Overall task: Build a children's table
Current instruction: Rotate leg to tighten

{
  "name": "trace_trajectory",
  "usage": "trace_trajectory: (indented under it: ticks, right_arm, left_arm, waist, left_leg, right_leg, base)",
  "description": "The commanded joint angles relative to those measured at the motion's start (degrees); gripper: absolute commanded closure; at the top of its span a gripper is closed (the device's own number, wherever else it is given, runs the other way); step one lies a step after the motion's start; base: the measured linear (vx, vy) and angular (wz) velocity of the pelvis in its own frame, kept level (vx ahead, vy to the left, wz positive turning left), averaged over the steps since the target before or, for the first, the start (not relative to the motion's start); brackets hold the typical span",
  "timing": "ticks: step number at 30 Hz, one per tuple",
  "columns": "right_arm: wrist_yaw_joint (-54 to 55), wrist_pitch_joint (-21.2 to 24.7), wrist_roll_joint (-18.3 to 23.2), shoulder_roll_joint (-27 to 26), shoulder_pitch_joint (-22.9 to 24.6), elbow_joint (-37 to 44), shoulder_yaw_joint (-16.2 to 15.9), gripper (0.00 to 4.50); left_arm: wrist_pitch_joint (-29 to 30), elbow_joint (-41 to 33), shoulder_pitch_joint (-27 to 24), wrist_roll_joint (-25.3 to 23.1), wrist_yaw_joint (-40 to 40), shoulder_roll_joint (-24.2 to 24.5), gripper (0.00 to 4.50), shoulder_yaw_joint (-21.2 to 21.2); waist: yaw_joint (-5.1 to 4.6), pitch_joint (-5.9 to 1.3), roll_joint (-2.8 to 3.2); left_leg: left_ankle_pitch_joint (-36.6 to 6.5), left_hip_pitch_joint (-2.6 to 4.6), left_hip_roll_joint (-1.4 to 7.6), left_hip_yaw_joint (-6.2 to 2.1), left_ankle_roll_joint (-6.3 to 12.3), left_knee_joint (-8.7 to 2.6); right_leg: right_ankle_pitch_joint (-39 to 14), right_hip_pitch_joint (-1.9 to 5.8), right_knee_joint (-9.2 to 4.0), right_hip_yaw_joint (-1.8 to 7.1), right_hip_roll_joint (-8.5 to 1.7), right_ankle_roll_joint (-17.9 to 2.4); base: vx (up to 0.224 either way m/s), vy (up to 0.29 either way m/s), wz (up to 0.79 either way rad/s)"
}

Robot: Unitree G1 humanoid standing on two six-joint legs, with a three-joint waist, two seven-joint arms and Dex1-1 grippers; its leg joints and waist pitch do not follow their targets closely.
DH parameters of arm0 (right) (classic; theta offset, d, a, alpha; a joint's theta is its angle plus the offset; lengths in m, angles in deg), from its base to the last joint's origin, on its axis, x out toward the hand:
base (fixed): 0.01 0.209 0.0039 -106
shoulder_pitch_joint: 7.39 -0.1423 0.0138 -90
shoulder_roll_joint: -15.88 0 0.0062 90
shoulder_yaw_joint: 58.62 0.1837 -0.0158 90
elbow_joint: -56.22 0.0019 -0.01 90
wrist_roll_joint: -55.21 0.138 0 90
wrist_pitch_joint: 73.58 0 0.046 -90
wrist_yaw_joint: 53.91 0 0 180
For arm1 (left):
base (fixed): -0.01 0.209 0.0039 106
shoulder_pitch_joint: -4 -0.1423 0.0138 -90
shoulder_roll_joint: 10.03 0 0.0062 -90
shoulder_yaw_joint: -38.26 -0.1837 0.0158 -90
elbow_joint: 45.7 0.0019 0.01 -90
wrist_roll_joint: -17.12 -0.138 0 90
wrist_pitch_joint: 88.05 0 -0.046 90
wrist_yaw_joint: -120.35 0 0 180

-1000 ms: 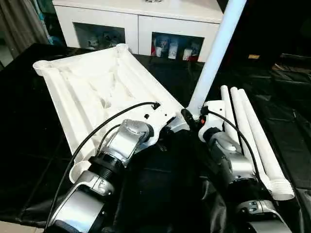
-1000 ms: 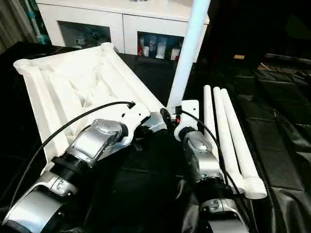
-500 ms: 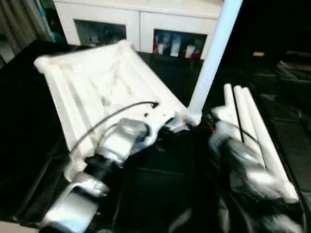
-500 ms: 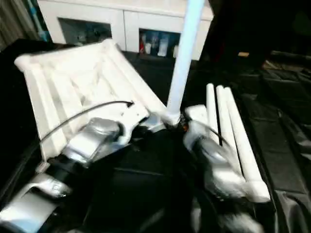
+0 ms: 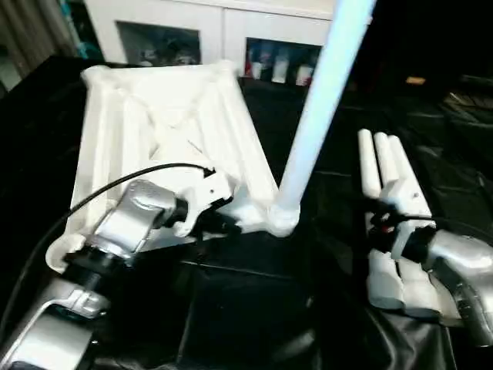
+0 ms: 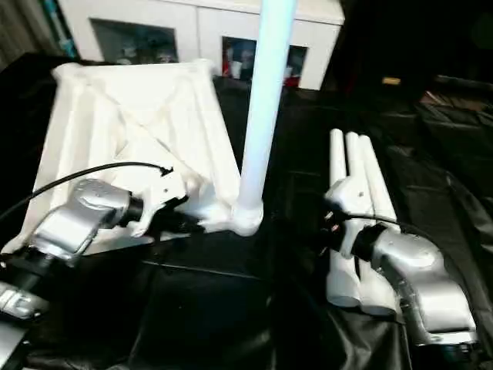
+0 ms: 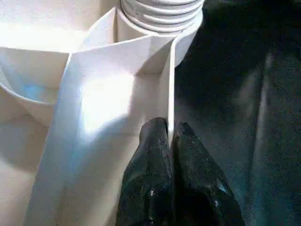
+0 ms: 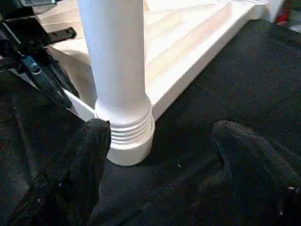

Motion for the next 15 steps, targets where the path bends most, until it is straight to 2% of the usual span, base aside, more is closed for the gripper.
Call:
trace_trajectory:
  ticks: [1,4,7,9,11,12,13,15]
  right_arm:
    - [-0.9,1.2,0.9,1.5,0.6,1.5,0.5,0.76]
    - [-2.3,2.5,1.9,1.8,0.8,3.2,-0.4,0.76]
    - [-2.8,3.3,2.5,1.8,0.7,4.5,-1.8,0.76]
    - [-2.3,2.6,1.9,1.1,0.0,4.0,-2.3,0.76]
    - [0.0,1.4,0.3,-0.8,-2.0,2.3,-2.7,0.76]
    - [2.5,0.3,-1.5,-2.8,-3.8,0.5,-3.1,0.76]
    - [3.6,-0.1,-2.2,-3.5,-4.5,-0.4,-3.3,0.76]
    - [4.9,-0.5,-3.0,-4.4,-5.4,-1.4,-3.5,0.76]
  left_arm:
    - [1.0,0.2,-1.7,0.3,3.5,0.3,4.5,-3.2]
    - [1.1,-0.2,-1.7,0.4,3.4,0.2,4.5,-3.1]
    - [1.4,-1.3,-1.9,0.7,3.9,0.1,4.5,-3.5]
    - [1.5,-1.6,-2.0,0.8,3.8,-0.1,4.5,-3.6]
    - [1.5,-1.9,-2.3,0.8,4.0,-0.4,4.5,-3.8]
    - [1.5,-2.3,-2.6,0.7,4.1,-0.7,4.5,-4.0]
    - [1.5,-2.4,-2.7,0.7,4.1,-0.7,4.5,-4.1]
    - [1.6,-2.5,-2.7,0.6,4.1,-0.8,4.5,-4.2]
  waist:
    - [0.09,-2.81,-0.21]
    - [0.41,-2.88,-0.35]
    - [0.62,-2.88,-0.51]
    - [0.74,-2.75,-0.44]
    - [0.67,-2.8,-0.47]
    - [0.58,-2.82,-0.42]
    - [0.58,-2.82,-0.42]
    - [0.57,-2.79,-0.38]
  left_leg:
    - [2.5,0.94,4.91,-1.68,9.17,-3.13]
    - [2.9,0.85,4.89,-1.63,9.93,-2.89]
    - [1.9,0.77,5.01,-1.7,9.55,-2.9]
    - [-0.3,0.94,5.02,-1.64,7.95,-2.94]
    - [-0.7,0.87,4.99,-1.7,6.97,-3.01]
    - [-0.9,1.08,5.02,-1.68,6.24,-2.97]
    - [-0.9,1.08,5.02,-1.68,6.24,-2.97]
    - [-3.1,0.92,4.85,-1.74,4.74,-3.08]
  right_leg:
    - [6.9,2.46,-1.6,2.53,-5.15,-18.2]
    - [8.2,2.68,-1.4,2.52,-5.28,-18.9]
    - [5.8,2.71,-1.44,2.51,-5.44,-18.6]
    - [1.7,2.44,-1.75,2.56,-5.38,-18.2]
    - [0.4,2.35,-1.68,2.52,-5.31,-18.0]
    - [-0.2,2.08,-1.65,2.53,-5.32,-18.1]
    - [-0.2,2.08,-1.65,2.53,-5.32,-18.1]
    - [-2.8,2.32,-1.91,2.64,-5.32,-17.0]
  base:
    - [0.0,0.0,0.0]
    - [0.0,0.0,0.0]
    - [0.0,0.0,0.0]
    - [0.0,0.0,0.0]
    - [0.0,0.0,0.0]
    - [0.0,0.0,0.0]
    - [0.0,0.0,0.0]
    - [0.0,0.0,0.0]
